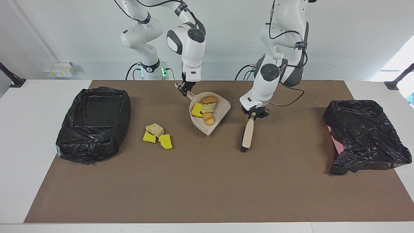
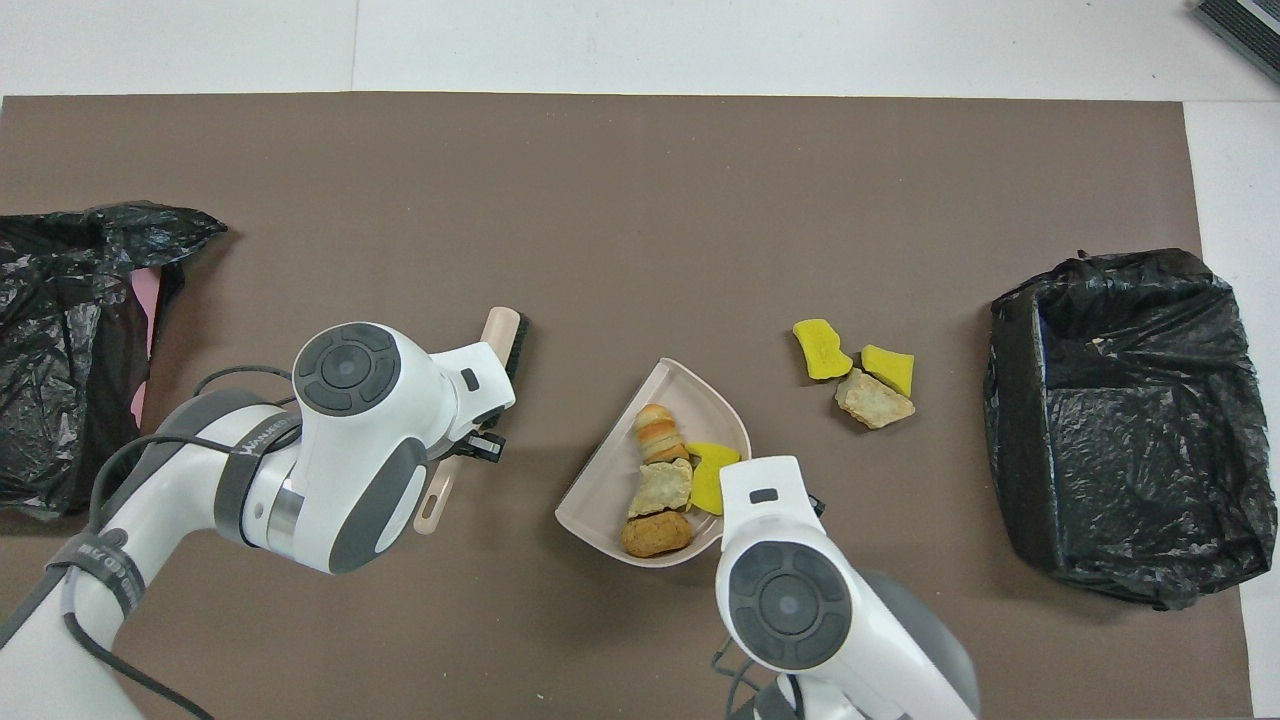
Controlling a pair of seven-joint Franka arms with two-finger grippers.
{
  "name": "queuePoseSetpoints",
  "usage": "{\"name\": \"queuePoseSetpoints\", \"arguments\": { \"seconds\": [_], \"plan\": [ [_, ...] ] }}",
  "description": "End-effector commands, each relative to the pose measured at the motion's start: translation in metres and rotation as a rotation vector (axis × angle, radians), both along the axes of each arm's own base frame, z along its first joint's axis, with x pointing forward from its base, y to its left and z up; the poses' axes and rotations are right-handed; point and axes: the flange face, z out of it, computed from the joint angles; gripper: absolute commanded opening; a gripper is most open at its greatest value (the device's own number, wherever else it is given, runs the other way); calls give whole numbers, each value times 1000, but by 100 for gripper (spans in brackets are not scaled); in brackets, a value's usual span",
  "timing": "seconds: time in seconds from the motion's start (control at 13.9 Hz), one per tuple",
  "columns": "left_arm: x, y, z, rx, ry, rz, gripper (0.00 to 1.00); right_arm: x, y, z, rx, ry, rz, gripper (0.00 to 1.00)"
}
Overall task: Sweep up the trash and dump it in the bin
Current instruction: 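Sweep the remaining pieces into the dustpan with the left gripper's brush, then dump the dustpan into the bag while the left gripper drops the brush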
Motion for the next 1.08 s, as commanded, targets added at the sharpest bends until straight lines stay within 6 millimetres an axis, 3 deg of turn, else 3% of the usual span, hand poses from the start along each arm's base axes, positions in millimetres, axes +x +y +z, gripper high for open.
{"name": "queuePoseSetpoints", "arguments": {
  "seconds": [0.0, 0.07, 0.29, 0.5, 0.65, 0.79, 1.01],
  "plan": [
    [-6, -1, -2, 22, 9, 101, 0, 33, -52, 40, 16, -42, -10, 0],
    [-13, -7, -3, 33, 19, 134, 0, 44, -70, 57, 28, -56, -7, 0],
    [-55, -50, -1, 58, 20, 185, 0, 75, -165, 105, 28, -43, -15, 0],
    [-102, -97, 4, 71, 3, 227, 0, 91, -272, 124, 38, -43, 2, 0],
    [-132, -125, 10, 66, 17, 272, 0, 89, -342, 126, 48, -36, 60, 0],
    [-158, -144, 14, 21, 88, 329, 0, 78, -398, 127, 52, -24, 79, 0],
    [-183, -153, 6, 43, 102, 375, 0, 61, -455, 131, -57, 30, 190, 0]
  ]
}}
